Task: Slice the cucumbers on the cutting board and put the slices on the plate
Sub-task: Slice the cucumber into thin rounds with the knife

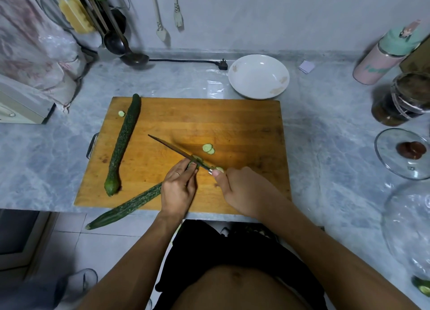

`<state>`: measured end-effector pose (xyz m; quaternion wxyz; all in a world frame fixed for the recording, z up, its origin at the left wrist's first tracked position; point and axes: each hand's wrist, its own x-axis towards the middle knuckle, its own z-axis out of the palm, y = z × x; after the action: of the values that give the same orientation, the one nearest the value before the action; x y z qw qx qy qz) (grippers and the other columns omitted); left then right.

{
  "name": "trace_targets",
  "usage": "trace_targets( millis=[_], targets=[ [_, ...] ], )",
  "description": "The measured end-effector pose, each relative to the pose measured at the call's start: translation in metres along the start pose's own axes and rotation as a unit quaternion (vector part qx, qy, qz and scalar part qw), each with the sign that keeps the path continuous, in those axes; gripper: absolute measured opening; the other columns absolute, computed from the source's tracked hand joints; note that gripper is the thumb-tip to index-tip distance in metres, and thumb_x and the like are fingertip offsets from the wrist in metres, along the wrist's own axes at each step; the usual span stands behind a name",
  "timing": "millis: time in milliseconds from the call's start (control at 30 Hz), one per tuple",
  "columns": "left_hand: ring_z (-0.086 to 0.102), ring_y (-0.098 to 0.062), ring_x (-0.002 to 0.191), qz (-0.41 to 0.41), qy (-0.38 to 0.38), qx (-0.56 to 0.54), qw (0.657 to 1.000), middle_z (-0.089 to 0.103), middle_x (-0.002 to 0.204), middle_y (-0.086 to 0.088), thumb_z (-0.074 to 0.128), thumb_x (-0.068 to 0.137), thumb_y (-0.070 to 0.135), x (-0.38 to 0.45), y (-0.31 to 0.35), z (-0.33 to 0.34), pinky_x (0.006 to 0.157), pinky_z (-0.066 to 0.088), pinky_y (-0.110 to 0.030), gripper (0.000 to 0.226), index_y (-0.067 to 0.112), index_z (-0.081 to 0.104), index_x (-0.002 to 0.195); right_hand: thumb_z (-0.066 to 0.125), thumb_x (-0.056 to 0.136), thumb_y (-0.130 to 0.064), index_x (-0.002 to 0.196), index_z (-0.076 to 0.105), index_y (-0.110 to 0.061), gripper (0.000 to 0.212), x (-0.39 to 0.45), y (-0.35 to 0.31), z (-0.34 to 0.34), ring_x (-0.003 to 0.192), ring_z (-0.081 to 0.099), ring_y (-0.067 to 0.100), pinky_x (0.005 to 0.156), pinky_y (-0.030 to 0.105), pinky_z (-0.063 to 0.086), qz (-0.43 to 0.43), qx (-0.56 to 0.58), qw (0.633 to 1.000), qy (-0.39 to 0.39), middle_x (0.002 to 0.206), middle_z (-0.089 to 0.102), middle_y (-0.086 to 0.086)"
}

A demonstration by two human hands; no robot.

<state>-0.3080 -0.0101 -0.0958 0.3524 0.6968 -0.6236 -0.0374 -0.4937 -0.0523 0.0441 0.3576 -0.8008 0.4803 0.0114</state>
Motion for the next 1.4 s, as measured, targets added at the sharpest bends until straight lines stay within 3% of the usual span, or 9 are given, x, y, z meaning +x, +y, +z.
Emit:
trace_targets(
  millis=[200,367,534,800,1000,1100,1234,1301,1401],
  targets=[
    [0.064,-0.029,0.113,0.006,0.007,-0.003,1.000,0.070,0.118,-0.012,0.053,0.094,0.013,-0.001,0.001,0.001,0.093,0.053,-0.040,0.026,0.003,0.075,0.105,0.020,0.103,-0.055,0.081,0.048,-0.014,0.054,-0.004,-0.006,0.008,0.069,0.053,0.026,0.060,0.033,0.036,0.014,-0.010,1.000,0.004,0.072,0.047,0.004],
    [0.065,-0.031,0.111,-0.005,0.013,0.013,1.000,0.071,0.115,-0.015,0.051,0.093,0.013,-0.002,0.000,0.005,0.088,0.054,-0.047,0.028,0.002,0.075,0.102,0.020,0.103,-0.054,0.092,0.051,-0.012,0.054,-0.003,-0.015,0.008,0.088,0.058,0.033,0.069,0.033,0.038,0.049,0.020,0.999,0.000,0.085,0.051,0.009],
    [0.065,-0.029,0.109,0.025,0.025,-0.010,0.999,0.071,0.112,-0.013,0.050,0.090,0.008,0.001,0.004,-0.004,0.088,0.055,-0.036,0.027,0.002,0.075,0.099,0.021,0.106,-0.049,0.108,0.059,-0.005,0.058,-0.007,-0.027,0.011,0.099,0.058,0.037,0.073,0.036,0.039,0.063,0.022,0.998,0.001,0.109,0.059,0.019],
    [0.067,-0.031,0.108,0.017,-0.027,-0.013,0.999,0.072,0.110,-0.016,0.052,0.092,0.010,0.003,-0.006,-0.005,0.083,0.057,-0.042,0.025,0.000,0.075,0.098,0.019,0.106,-0.050,0.113,0.058,-0.007,0.058,0.009,-0.029,0.019,0.106,0.056,0.038,0.084,0.040,0.043,0.105,0.083,0.991,0.002,0.115,0.056,0.019],
    [0.067,-0.032,0.106,0.025,-0.025,-0.014,0.999,0.071,0.109,-0.019,0.052,0.089,0.013,0.006,-0.003,-0.012,0.094,0.051,-0.033,0.029,-0.002,0.075,0.098,0.021,0.106,-0.049,0.113,0.058,-0.004,0.059,0.022,-0.029,0.034,0.111,0.056,0.040,0.086,0.041,0.043,0.118,0.068,0.990,0.025,0.118,0.058,0.019],
    [0.067,-0.030,0.108,0.017,-0.033,-0.027,0.999,0.072,0.110,-0.018,0.057,0.089,0.008,0.007,-0.006,-0.013,0.095,0.051,-0.036,0.023,-0.002,0.075,0.100,0.020,0.106,-0.049,0.115,0.057,-0.004,0.060,0.021,-0.027,0.037,0.111,0.056,0.040,0.085,0.041,0.043,0.116,0.071,0.990,0.030,0.118,0.058,0.019],
    [0.064,-0.024,0.111,0.015,-0.049,-0.051,0.997,0.070,0.114,-0.015,0.065,0.085,0.002,0.010,-0.007,-0.020,0.102,0.044,-0.022,0.023,0.001,0.075,0.106,0.020,0.105,-0.052,0.095,0.060,-0.007,0.061,0.025,-0.018,0.039,0.095,0.060,0.038,0.072,0.036,0.040,0.090,0.074,0.993,0.026,0.099,0.062,0.017],
    [0.063,-0.017,0.113,0.012,-0.060,-0.069,0.996,0.069,0.119,-0.010,0.068,0.086,0.001,0.011,-0.007,-0.026,0.102,0.045,-0.022,0.024,0.005,0.075,0.109,0.017,0.104,-0.055,0.075,0.058,-0.010,0.067,0.031,-0.010,0.035,0.079,0.063,0.033,0.067,0.035,0.046,0.083,0.085,0.993,0.020,0.077,0.063,0.011],
    [0.063,-0.015,0.112,-0.008,-0.086,-0.073,0.994,0.067,0.124,-0.006,0.069,0.088,0.003,0.016,-0.005,-0.033,0.100,0.048,-0.025,0.026,0.010,0.074,0.112,0.018,0.103,-0.056,0.069,0.059,-0.010,0.071,0.035,0.000,0.020,0.069,0.062,0.021,0.067,0.034,0.049,0.088,0.127,0.988,0.009,0.071,0.063,0.006]
  ],
)
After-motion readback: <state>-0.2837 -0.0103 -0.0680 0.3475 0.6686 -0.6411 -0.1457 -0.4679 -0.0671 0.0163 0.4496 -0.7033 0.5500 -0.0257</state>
